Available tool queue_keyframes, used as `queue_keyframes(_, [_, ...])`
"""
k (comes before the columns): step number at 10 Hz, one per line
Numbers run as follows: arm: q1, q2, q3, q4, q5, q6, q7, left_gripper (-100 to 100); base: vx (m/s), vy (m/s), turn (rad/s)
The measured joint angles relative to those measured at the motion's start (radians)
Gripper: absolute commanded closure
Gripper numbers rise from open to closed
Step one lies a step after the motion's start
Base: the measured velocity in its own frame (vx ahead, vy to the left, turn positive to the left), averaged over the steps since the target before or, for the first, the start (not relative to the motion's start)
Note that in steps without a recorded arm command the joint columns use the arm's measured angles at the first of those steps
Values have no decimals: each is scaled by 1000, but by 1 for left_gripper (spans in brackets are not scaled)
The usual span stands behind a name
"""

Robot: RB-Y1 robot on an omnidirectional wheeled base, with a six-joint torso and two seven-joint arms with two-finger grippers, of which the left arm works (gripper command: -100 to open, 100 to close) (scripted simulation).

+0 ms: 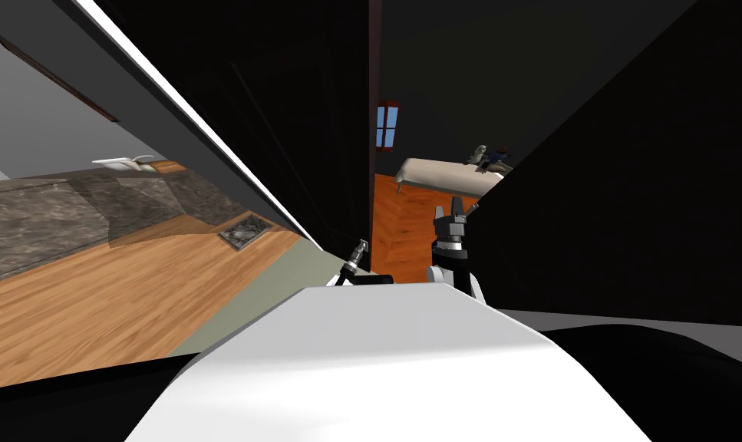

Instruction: Push the door open

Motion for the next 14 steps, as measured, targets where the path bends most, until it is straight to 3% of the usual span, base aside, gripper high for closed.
queue_keyframes(7, [-2,2,22,15,9,1,-9,100,114,-80,28])
queue_keyframes(9, [3,9,40,5,17,6,-14,100,168,-138,62])
queue_keyframes(10, [-20,2,56,38,23,-6,-20,100,154,-117,32])
queue_keyframes(11, [-19,-4,68,38,27,-6,-29,100,190,-149,87])
queue_keyframes(12, [-2,5,78,7,31,12,-32,100,173,-138,110])
queue_keyframes(14, [-26,9,110,27,44,10,-35,100,123,-100,65])
